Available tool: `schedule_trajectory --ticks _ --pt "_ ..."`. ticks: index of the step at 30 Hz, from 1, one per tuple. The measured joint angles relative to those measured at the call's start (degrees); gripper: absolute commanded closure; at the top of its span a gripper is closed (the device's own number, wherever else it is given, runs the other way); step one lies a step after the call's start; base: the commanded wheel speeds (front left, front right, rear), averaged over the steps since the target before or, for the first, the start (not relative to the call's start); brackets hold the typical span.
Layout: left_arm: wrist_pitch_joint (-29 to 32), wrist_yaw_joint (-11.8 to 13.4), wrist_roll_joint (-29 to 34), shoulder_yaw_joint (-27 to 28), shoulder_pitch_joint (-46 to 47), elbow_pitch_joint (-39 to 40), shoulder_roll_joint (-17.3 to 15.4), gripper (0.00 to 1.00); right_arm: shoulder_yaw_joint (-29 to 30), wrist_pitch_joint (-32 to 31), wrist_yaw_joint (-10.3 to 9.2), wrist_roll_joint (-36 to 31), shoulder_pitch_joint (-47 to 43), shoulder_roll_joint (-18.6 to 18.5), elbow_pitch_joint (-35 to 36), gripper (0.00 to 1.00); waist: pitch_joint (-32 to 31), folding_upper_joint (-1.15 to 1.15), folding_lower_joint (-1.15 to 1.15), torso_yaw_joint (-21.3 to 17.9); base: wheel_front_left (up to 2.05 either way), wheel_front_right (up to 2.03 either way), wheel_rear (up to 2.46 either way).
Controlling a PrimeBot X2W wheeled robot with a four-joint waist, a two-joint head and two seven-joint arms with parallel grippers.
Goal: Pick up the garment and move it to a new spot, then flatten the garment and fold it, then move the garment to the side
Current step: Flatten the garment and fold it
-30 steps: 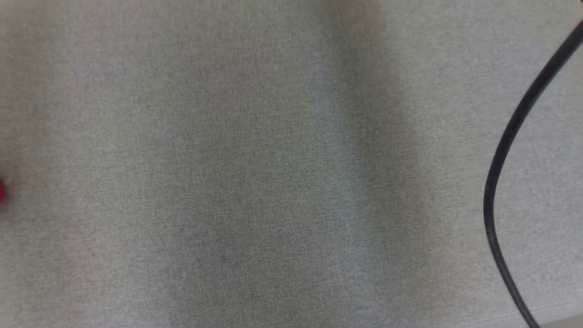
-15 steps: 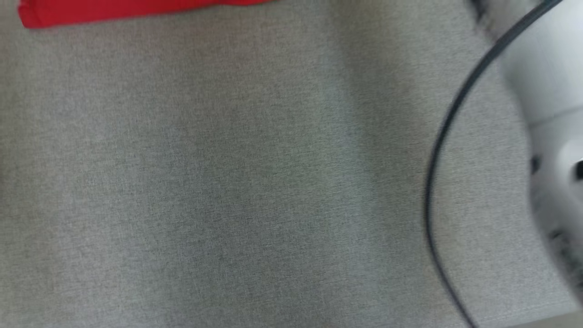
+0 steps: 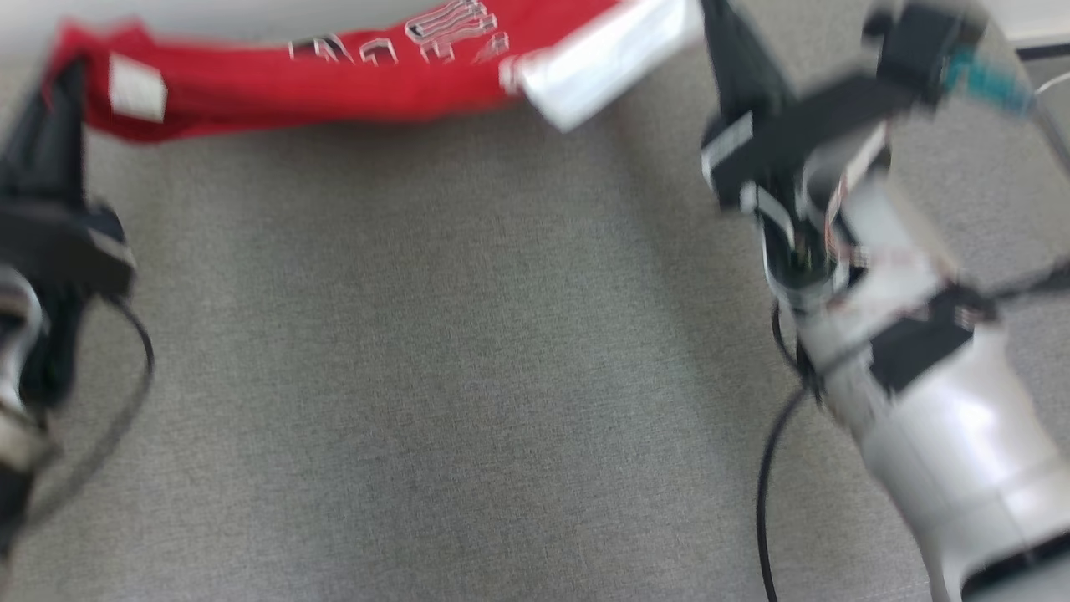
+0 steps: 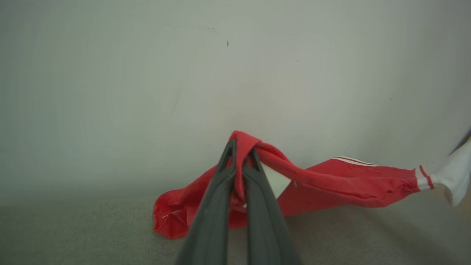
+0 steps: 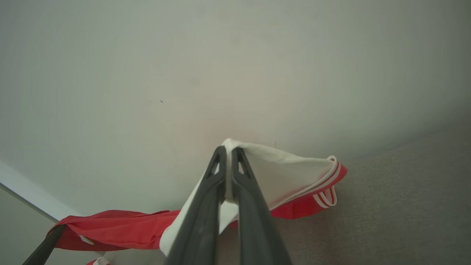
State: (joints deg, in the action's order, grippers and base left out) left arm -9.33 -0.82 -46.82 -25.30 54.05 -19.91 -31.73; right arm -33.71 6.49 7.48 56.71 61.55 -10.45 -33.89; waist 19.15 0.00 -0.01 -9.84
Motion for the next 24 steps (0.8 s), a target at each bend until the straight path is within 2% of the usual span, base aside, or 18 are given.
schedule_trajectory --ticks 3,6,12,17,24 --pt "-1.0 3.8 -0.2 1.1 -8.0 7.8 -1.6 1.00 -0.4 0.1 0.00 1.1 -7.4 -2.3 5.8 1.00 -1.4 0.00 0.00 0.1 0.00 0.00 0.00" --pt "-2.2 7.3 -2.2 2.8 -16.2 14.7 -1.8 1.00 -0.5 -0.2 0.00 1.8 -14.6 -4.1 10.7 1.00 -2.6 -0.01 0.00 0.1 0.00 0.00 0.00" --pt "-4.2 12.1 -3.8 4.3 -30.9 23.4 -0.7 1.00 2.2 -1.9 0.00 2.4 -28.8 -6.9 18.7 1.00 -4.5 0.00 0.00 0.8 0.00 0.00 0.00" --pt "-5.3 13.6 -3.9 5.4 -39.1 25.0 1.9 1.00 5.7 -5.8 0.00 2.3 -39.8 -8.9 25.8 1.00 -6.1 0.00 0.01 1.9 0.00 0.00 0.00" --pt "-5.6 12.9 -3.8 8.7 -47.2 23.5 6.2 1.00 10.2 -15.5 0.00 1.7 -53.0 -9.4 35.2 1.00 -8.5 -0.01 0.00 2.7 0.00 0.00 0.00"
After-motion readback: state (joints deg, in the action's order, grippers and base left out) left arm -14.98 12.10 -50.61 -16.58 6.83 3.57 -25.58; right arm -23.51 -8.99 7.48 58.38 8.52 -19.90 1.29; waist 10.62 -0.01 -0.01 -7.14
